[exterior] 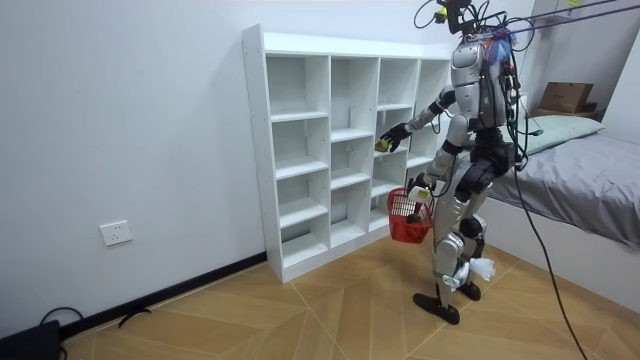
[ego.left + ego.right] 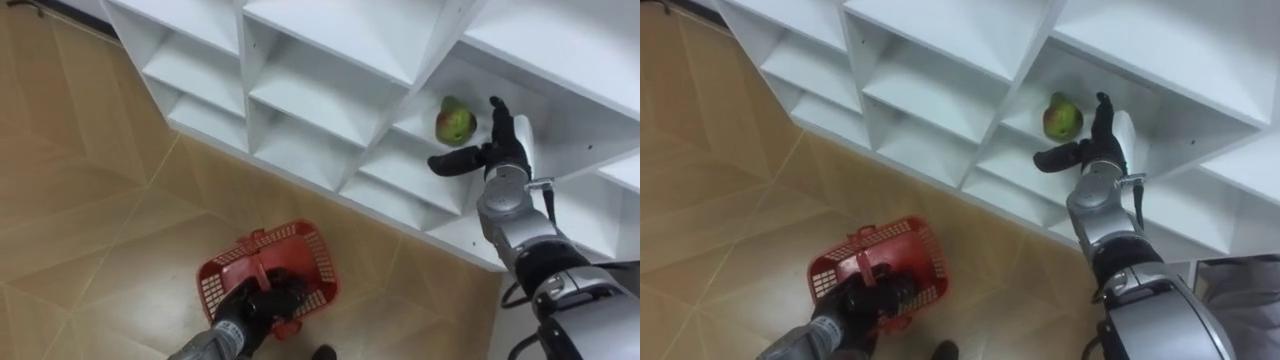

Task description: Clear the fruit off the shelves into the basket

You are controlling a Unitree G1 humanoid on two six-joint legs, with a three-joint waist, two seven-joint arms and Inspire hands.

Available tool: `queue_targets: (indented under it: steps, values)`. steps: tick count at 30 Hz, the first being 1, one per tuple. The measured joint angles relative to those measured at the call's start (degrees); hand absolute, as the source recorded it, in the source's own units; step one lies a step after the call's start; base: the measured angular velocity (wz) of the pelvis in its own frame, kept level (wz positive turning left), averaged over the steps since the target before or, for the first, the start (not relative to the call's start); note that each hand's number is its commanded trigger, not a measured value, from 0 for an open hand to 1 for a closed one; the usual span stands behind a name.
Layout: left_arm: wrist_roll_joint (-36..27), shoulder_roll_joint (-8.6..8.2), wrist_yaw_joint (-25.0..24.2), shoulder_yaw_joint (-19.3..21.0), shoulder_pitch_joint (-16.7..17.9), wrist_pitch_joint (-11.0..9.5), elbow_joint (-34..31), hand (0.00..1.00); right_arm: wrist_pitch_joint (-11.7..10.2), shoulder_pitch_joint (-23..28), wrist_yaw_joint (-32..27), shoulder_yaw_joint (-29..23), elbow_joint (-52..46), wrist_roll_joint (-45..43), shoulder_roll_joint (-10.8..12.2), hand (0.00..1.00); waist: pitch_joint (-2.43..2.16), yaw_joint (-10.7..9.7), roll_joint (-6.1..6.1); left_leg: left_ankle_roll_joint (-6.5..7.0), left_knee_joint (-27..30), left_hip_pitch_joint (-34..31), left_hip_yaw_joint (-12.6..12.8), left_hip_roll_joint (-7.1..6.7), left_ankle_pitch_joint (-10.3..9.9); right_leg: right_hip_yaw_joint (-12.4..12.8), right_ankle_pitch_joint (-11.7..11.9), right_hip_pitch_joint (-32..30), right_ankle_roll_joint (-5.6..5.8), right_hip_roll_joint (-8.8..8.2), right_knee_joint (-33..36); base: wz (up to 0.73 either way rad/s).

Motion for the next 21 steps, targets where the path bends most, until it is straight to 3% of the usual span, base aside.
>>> queue_targets:
  steps: [12,21]
  values:
    - [0.01,-0.55,-0.02,0.02,0.00,-0.05,-0.03,1.00,-0.01,-0.28,-0.30,-0.15,0.09,0.09,-0.01,0.00,-0.05,0.31,1.28,0.00,0.06,-0.20,-0.01,0.00,0.02,-0.01,0.00,-0.56,0.00,0.02,0.67,-0.01]
    - [0.01,-0.70,-0.77,-0.04,0.09,-0.41,-0.02,1.00,-0.18,-0.85,-0.52,-0.18,0.11,0.72,-0.03,0.00,-0.05,0.45,1.28,0.07,0.10,-0.29,0.07,-0.07,0.12,0.02,0.00,-0.72,0.00,-0.39,0.77,0.00]
